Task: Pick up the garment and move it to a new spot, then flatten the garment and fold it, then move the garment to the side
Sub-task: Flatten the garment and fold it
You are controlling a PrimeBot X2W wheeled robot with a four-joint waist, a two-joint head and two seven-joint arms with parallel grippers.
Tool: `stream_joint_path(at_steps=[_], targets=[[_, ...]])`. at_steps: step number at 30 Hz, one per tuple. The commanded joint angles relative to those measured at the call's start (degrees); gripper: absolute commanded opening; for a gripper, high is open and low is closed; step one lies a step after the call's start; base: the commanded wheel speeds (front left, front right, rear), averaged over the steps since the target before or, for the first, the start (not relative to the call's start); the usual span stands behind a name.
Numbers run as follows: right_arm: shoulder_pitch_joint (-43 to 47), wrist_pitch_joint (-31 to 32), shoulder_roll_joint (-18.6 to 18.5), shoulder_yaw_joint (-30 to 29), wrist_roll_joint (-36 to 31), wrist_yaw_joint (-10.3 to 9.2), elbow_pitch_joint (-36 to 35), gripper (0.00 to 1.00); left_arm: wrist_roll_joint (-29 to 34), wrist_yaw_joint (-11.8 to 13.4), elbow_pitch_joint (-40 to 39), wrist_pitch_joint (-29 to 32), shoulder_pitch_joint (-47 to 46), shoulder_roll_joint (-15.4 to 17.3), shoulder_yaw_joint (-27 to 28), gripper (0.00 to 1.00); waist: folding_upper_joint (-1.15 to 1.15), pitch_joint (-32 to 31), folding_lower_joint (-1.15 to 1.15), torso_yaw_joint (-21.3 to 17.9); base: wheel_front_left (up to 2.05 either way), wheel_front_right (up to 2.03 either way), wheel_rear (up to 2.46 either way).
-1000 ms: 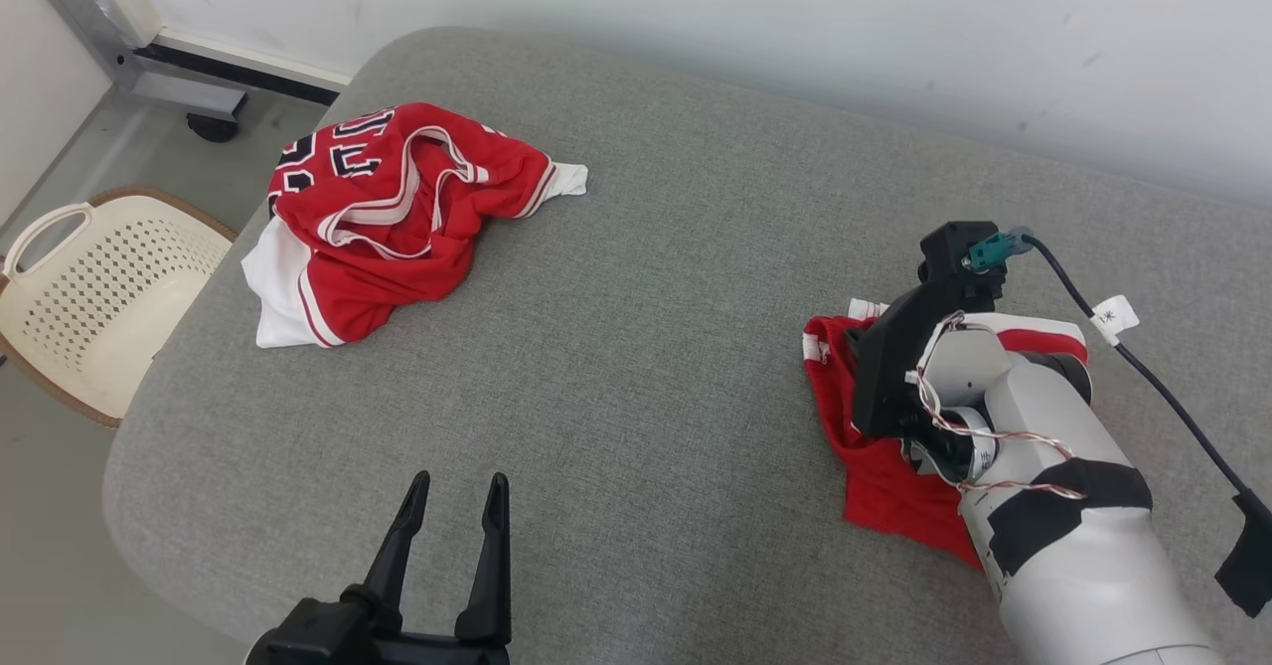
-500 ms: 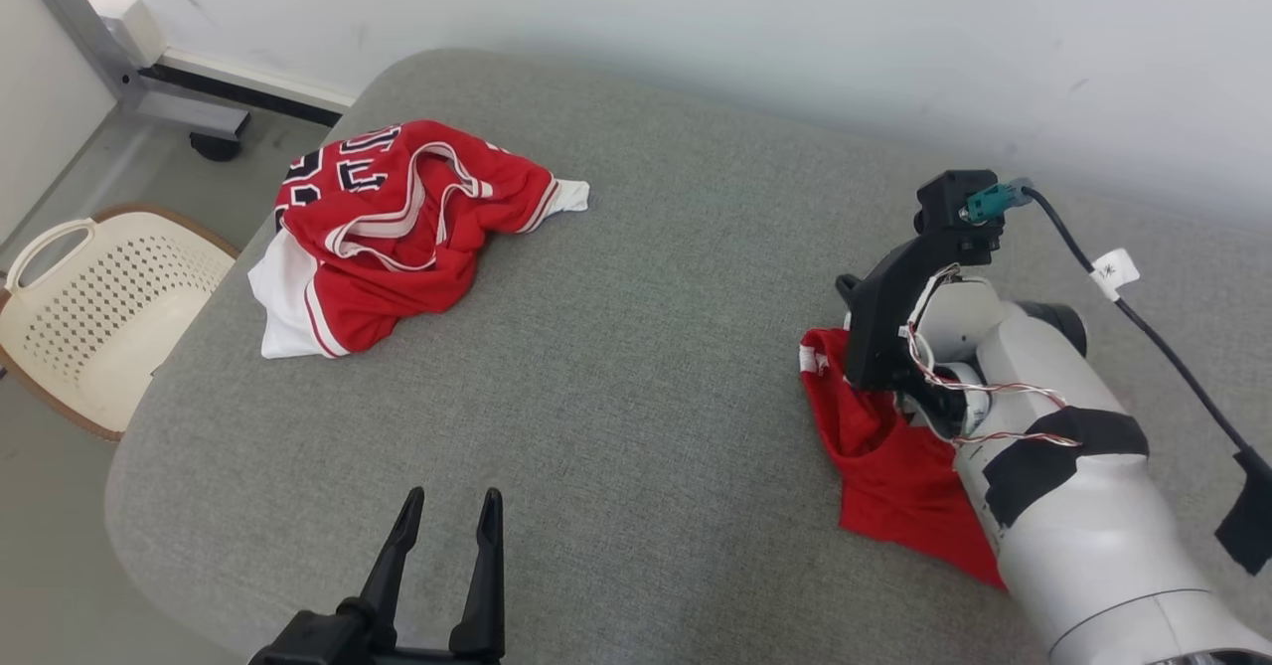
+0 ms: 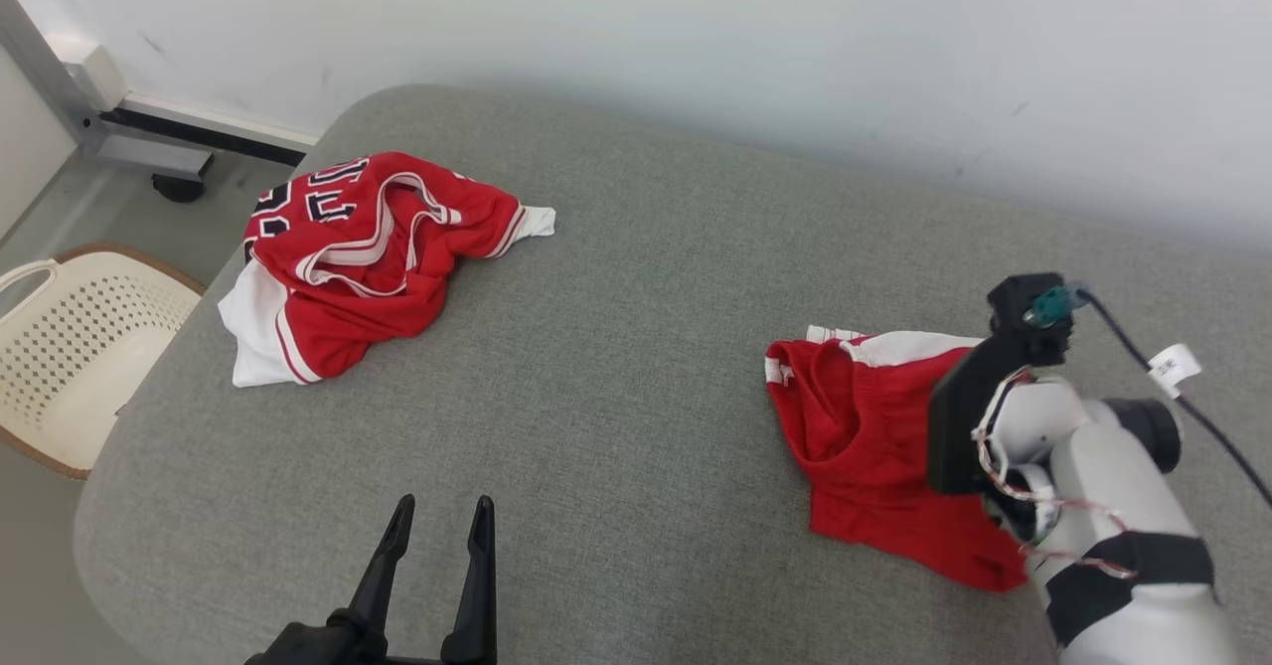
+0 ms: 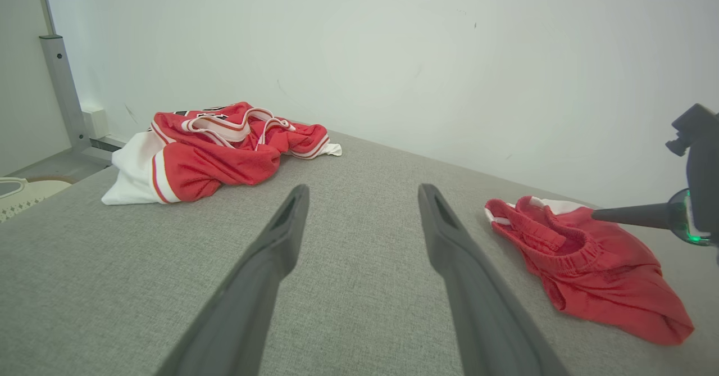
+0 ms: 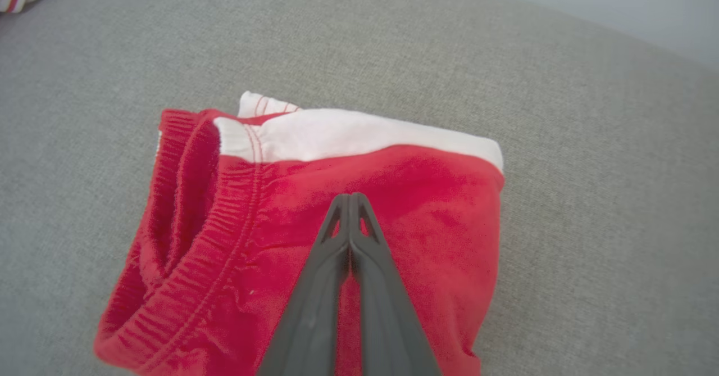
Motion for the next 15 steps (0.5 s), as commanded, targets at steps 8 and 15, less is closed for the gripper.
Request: stream_joint_path(at_steps=[8, 15], targets=[[7.8, 7.5, 3.4, 0.4, -1.9, -0.12, -11.5, 0.0, -0.2, -0.3, -0.1, 0.1, -1.2, 0.0, -0.6, 1.0, 0.0, 2.4, 0.0, 1.8, 0.0, 0.0, 0.0], [7.1, 9.9, 4.1, -0.9, -2.3, -0.12, -14.3, 0.0, -0.6, -0.5, 0.5, 0.0, -2.0, -0.8, -1.4, 1.0, 0.0, 4.7, 0.0, 4.4, 0.0, 0.0, 0.0]])
